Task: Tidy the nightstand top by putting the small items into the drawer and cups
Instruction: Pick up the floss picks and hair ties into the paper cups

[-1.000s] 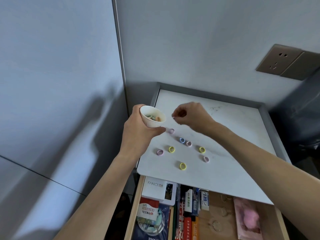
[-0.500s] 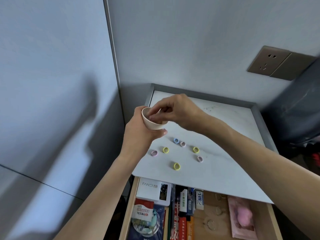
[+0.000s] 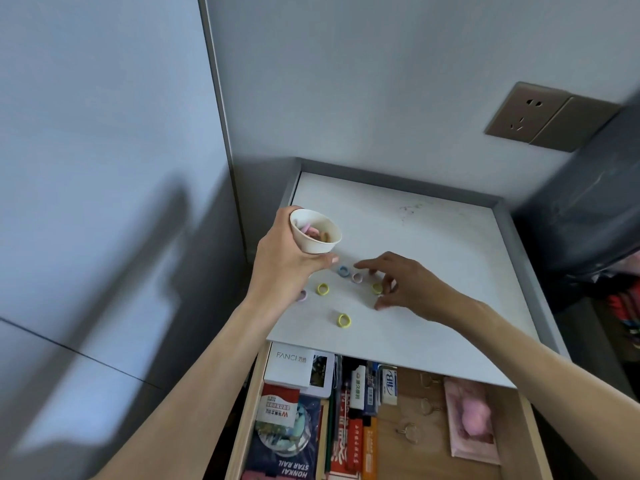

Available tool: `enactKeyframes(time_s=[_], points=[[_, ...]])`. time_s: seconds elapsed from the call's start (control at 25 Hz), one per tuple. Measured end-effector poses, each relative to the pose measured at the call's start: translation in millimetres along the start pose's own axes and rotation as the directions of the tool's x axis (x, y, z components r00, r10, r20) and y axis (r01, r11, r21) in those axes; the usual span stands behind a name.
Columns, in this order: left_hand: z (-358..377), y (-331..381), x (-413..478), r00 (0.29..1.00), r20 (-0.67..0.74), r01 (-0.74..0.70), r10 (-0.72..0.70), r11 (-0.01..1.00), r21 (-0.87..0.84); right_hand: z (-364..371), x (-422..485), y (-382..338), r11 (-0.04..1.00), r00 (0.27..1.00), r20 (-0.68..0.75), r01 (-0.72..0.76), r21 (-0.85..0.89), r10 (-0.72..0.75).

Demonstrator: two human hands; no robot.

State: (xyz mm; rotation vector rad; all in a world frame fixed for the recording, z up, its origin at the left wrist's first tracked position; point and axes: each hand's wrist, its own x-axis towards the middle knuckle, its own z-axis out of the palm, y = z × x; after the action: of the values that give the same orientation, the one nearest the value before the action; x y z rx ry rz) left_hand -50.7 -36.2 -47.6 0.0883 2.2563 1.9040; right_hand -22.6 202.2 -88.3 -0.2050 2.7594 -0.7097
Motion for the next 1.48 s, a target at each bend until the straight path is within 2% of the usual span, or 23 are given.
enactKeyframes(time_s=[0.24, 0.44, 0.52, 0.56, 0.64, 0.72, 0.76, 0.84, 0.92, 1.0, 1.04, 1.12, 1.2, 1.28, 1.4, 1.48], points=[[-4, 1, 2, 1.000, -0.006, 0.014, -0.014, 1.000, -0.013, 8, 25, -13, 0.996, 0.995, -0.056, 0.080, 0.025, -0.079], [-6, 3, 0, 1.000, -0.007, -0.027, 0.027, 0.999, 0.036, 3, 26, -18, 0.969, 0.998, -0.061, -0.045, -0.243, 0.031], [-5, 2, -1, 1.000, -0.003, -0.013, 0.013, 1.000, 0.017, -1, 24, -24, 0.962, 0.996, -0.044, -0.080, -0.262, 0.071], [-5, 2, -2, 1.000, -0.004, -0.010, 0.011, 1.000, 0.020, -7, 23, -29, 0.971, 0.996, -0.065, -0.081, -0.225, 0.068], [-3, 2, -2, 1.000, -0.002, -0.006, 0.006, 0.999, 0.040, -27, 20, -44, 0.997, 0.975, -0.208, -0.074, 0.002, 0.072], [-2, 3, -1, 1.000, 0.001, 0.000, 0.000, 0.998, 0.056, -53, 21, -67, 0.954, 0.933, -0.354, 0.045, 0.296, 0.066], [-1, 4, -1, 1.000, 0.002, 0.000, 0.000, 0.997, 0.073, -63, 23, -80, 0.924, 0.924, -0.381, 0.116, 0.364, 0.034], [-1, 5, 0, 1.000, 0.007, -0.007, 0.007, 0.994, 0.105, -72, 28, -105, 0.917, 0.935, -0.346, 0.207, 0.340, -0.083], [-1, 6, 0, 1.000, 0.017, -0.015, 0.013, 0.994, 0.110, -66, 32, -123, 0.952, 0.957, -0.207, 0.243, 0.186, -0.203], [-2, 7, 0, 1.000, 0.020, -0.020, 0.018, 0.993, 0.113, -60, 36, -126, 0.957, 0.961, -0.123, 0.261, 0.122, -0.247], [-3, 6, 1, 1.000, 0.018, -0.025, 0.023, 0.993, 0.113, -61, 37, -124, 0.953, 0.962, -0.137, 0.256, 0.161, -0.235], [-7, 4, 2, 0.999, 0.001, -0.042, 0.042, 0.995, 0.093, -64, 37, -113, 0.935, 0.952, -0.257, 0.235, 0.267, -0.166], [-11, 1, 2, 0.997, -0.037, -0.071, 0.074, 0.994, 0.084, -58, 39, -91, 0.955, 0.936, -0.345, 0.163, 0.249, -0.070], [-18, -3, 4, 0.990, -0.078, -0.105, 0.114, 0.988, 0.114, -39, 43, -65, 0.990, 0.963, -0.266, 0.074, 0.123, -0.039], [-27, -8, 8, 0.983, -0.116, -0.128, 0.144, 0.982, 0.136, -2, 50, -39, 0.998, 0.998, -0.001, 0.063, 0.017, -0.063], [-32, -10, 12, 0.979, -0.145, -0.123, 0.143, 0.983, 0.136, 11, 60, -37, 0.996, 0.996, 0.004, 0.088, 0.033, -0.088]])
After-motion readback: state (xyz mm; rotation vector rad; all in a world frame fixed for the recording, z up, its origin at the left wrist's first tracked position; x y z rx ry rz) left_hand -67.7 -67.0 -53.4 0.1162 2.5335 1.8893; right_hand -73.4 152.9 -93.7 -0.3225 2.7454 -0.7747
